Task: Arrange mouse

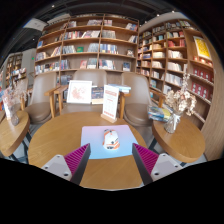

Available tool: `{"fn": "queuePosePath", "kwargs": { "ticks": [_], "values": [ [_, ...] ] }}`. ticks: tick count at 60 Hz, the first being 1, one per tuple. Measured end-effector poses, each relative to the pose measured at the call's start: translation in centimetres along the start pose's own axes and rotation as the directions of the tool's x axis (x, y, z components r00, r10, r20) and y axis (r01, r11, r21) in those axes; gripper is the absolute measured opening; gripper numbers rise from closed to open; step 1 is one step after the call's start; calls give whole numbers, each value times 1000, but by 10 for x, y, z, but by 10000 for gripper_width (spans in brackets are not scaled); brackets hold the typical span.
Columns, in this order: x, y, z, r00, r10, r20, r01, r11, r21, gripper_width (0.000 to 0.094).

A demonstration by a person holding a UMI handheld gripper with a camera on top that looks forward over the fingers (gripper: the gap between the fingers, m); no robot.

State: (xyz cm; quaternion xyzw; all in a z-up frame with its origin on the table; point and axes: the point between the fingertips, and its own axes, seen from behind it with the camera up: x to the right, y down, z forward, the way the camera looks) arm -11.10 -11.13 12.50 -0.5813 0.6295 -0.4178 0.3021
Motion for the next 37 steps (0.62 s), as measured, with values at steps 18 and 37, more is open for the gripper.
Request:
{"fn": "queuePosePath", "kwargs": {
  "ticks": [18,37],
  "values": [
    [-18,64,-122,999,-7,51,7,1000,5,858],
    [-12,88,-154,999,-10,49,10,1000,8,858]
  ]
}}
